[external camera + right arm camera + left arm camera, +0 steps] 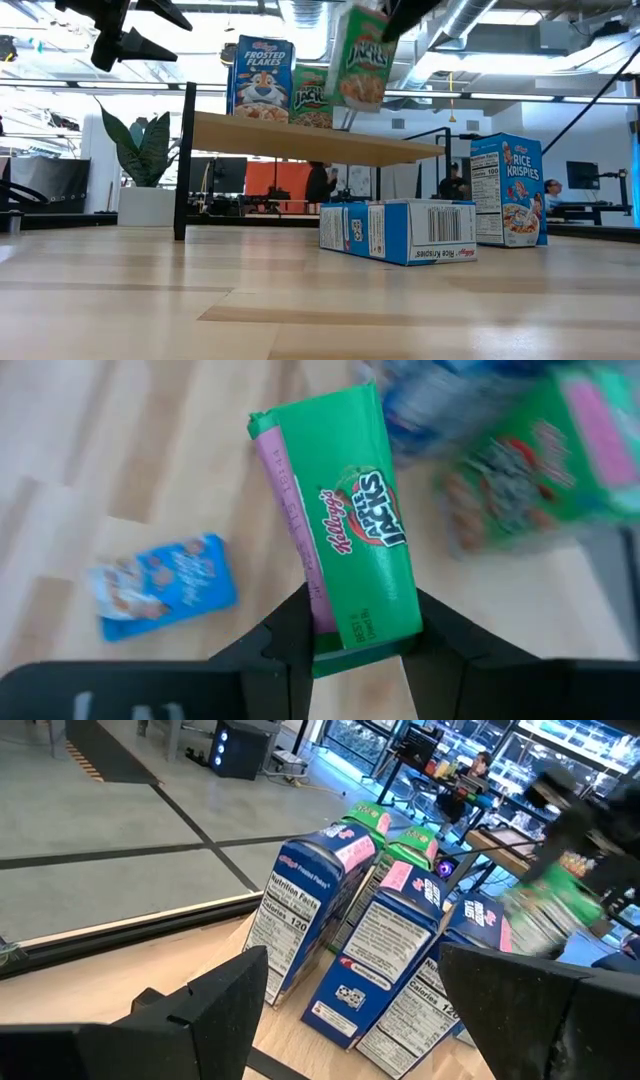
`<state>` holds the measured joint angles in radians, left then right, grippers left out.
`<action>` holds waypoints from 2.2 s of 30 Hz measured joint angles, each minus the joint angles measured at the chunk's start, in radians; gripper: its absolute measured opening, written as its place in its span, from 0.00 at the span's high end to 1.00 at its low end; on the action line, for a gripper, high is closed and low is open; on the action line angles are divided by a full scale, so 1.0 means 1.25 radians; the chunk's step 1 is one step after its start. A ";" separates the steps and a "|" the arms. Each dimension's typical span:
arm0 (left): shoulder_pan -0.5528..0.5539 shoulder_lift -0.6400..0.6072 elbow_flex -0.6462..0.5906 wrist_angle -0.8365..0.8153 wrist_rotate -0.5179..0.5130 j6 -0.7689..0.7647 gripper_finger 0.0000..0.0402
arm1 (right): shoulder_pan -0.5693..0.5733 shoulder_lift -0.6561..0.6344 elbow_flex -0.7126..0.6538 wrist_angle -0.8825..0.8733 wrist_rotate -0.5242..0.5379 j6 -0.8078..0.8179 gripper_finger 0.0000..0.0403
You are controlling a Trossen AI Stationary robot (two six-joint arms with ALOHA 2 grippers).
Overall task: Stack cereal on shelf
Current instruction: Put the green cereal box on the shelf and align it with the other green cereal boxes
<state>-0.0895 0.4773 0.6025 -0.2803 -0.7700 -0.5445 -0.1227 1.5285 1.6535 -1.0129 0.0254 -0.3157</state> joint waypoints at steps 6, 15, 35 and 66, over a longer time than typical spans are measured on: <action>0.000 0.000 0.000 -0.001 0.000 0.001 0.30 | -0.052 0.026 0.016 0.003 -0.002 -0.078 0.65; 0.000 0.000 0.000 -0.001 -0.001 0.010 0.30 | -0.061 0.122 0.138 -0.031 -0.035 -0.103 0.65; 0.000 0.000 0.000 0.001 -0.070 -0.057 0.30 | -0.078 0.203 0.216 -0.088 -0.067 -0.191 0.64; 0.000 0.000 0.000 0.001 -0.101 -0.061 0.30 | -0.114 0.208 0.216 -0.079 -0.108 -0.212 0.60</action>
<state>-0.0891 0.4778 0.6025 -0.2787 -0.8967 -0.6202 -0.2646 1.7882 1.9236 -1.1118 -0.1100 -0.5808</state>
